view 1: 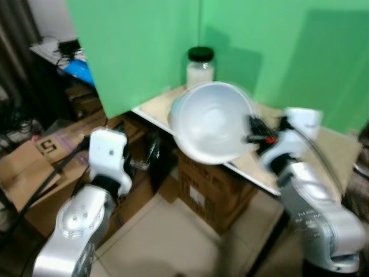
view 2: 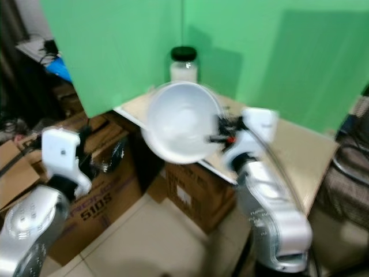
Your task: Setting the table
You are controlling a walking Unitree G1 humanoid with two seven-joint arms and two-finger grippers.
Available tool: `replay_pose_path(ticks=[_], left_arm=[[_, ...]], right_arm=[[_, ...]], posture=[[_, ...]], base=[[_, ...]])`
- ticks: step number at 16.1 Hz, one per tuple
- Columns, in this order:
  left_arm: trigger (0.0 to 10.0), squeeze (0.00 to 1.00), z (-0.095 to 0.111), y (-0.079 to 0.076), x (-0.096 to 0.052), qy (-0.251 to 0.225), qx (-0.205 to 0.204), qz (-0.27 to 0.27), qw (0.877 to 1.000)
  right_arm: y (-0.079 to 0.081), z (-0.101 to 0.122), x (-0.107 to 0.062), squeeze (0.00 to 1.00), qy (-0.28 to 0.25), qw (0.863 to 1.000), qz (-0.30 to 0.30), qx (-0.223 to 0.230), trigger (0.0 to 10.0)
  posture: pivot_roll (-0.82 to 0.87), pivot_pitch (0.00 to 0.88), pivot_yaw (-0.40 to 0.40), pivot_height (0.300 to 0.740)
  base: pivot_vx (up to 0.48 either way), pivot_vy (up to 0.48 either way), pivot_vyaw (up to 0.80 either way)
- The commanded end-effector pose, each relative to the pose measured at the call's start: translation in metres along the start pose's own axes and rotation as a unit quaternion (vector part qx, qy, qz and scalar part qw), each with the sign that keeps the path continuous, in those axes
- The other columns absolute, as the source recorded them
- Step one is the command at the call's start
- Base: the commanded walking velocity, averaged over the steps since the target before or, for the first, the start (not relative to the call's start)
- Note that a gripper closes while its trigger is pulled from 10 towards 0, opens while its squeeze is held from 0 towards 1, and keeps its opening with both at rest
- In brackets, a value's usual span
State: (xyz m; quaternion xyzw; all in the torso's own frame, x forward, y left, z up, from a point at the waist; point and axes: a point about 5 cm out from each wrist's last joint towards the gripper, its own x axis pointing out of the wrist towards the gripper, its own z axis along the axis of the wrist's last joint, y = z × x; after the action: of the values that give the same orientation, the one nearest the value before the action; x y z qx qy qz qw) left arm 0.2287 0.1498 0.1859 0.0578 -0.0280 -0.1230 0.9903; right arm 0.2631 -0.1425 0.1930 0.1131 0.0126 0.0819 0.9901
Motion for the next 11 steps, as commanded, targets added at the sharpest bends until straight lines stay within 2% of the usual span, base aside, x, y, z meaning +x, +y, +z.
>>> replay_pose_path(ticks=[1,11], left_arm=[[10.0,0.0,-0.004,0.002,0.001,0.011,0.003,0.005,1.0],[10.0,0.0,-0.006,0.003,-0.001,0.021,0.0,0.021,1.0]], right_arm=[[0.006,0.009,0.001,0.0,-0.026,1.0,0.012,0.0,10.0],[-0.004,0.006,0.0,0.0,-0.013,1.0,-0.018,-0.004,10.0]], posture=[[-0.08,0.0,-0.009,0.74],[-0.07,0.006,-0.021,0.74]], base=[[0.0,0.0,-0.8],[0.0,0.0,-0.8]])
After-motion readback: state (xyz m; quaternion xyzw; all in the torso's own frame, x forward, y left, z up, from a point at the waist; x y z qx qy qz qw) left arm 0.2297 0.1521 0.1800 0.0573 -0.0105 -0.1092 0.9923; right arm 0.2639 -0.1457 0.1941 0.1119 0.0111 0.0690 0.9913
